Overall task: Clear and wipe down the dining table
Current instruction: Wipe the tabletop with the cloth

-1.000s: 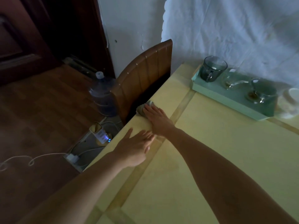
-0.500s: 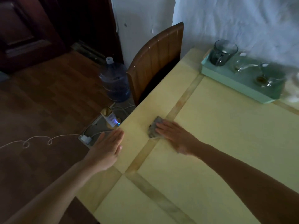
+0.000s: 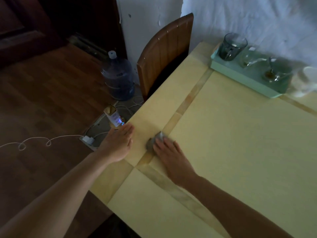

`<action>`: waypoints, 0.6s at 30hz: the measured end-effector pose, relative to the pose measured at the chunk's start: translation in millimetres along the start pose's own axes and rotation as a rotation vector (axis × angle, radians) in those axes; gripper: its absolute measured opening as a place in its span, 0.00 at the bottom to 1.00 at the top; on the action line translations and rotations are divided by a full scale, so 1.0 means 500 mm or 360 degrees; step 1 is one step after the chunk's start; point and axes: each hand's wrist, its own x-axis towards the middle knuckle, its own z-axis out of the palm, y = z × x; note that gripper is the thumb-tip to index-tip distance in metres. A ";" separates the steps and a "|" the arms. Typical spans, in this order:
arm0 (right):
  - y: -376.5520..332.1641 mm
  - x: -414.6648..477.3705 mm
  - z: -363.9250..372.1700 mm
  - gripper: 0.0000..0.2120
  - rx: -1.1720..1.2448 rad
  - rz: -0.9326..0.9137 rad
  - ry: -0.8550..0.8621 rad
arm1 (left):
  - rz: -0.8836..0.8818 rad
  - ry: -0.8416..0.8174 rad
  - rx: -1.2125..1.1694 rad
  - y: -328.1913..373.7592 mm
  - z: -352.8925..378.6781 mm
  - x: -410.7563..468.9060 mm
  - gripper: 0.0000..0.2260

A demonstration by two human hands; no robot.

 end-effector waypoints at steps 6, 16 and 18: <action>0.072 0.043 -0.029 0.34 -0.0199 0.0124 -0.0086 | -0.0027 0.0121 -0.0133 -0.028 0.015 -0.043 0.25; -0.099 0.279 -0.017 0.37 0.0070 0.0262 -0.0155 | -0.0263 0.0112 -0.0285 -0.141 0.061 -0.160 0.24; -0.132 0.219 -0.016 0.35 -0.0025 -0.0030 -0.0200 | -0.0275 0.0095 -0.0320 -0.141 0.064 -0.163 0.24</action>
